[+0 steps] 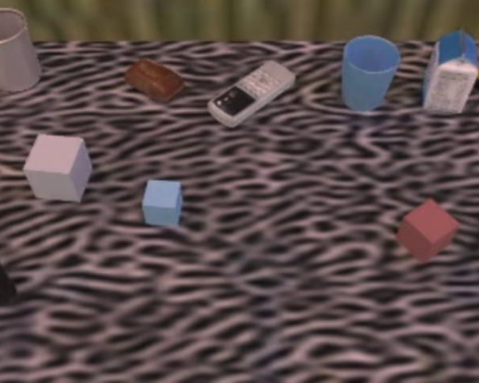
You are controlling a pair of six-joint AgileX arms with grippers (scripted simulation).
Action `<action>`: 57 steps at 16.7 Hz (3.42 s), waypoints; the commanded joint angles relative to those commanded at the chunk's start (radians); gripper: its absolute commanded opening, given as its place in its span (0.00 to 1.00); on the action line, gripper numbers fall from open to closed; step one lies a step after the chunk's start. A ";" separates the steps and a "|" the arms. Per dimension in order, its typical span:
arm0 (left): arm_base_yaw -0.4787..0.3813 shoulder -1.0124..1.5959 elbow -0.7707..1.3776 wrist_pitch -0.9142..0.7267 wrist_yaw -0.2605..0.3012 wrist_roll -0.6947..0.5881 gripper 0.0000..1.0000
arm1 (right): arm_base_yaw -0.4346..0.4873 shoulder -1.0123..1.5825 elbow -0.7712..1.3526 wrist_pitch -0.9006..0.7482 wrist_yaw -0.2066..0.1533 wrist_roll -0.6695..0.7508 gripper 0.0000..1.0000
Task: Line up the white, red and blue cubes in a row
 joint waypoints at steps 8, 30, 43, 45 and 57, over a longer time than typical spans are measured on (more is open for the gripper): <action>-0.046 0.218 0.212 -0.132 0.000 -0.036 1.00 | 0.000 0.000 0.000 0.000 0.000 0.000 1.00; -0.384 2.214 1.811 -1.149 0.004 -0.286 1.00 | 0.000 0.000 0.000 0.000 0.000 0.000 1.00; -0.390 2.315 1.753 -1.001 0.004 -0.288 1.00 | 0.000 0.000 0.000 0.000 0.000 0.000 1.00; -0.391 2.346 1.706 -0.921 0.005 -0.288 1.00 | 0.000 0.000 0.000 0.000 0.000 0.000 1.00; -0.392 2.368 1.678 -0.881 0.005 -0.289 0.55 | 0.000 0.000 0.000 0.000 0.000 0.000 1.00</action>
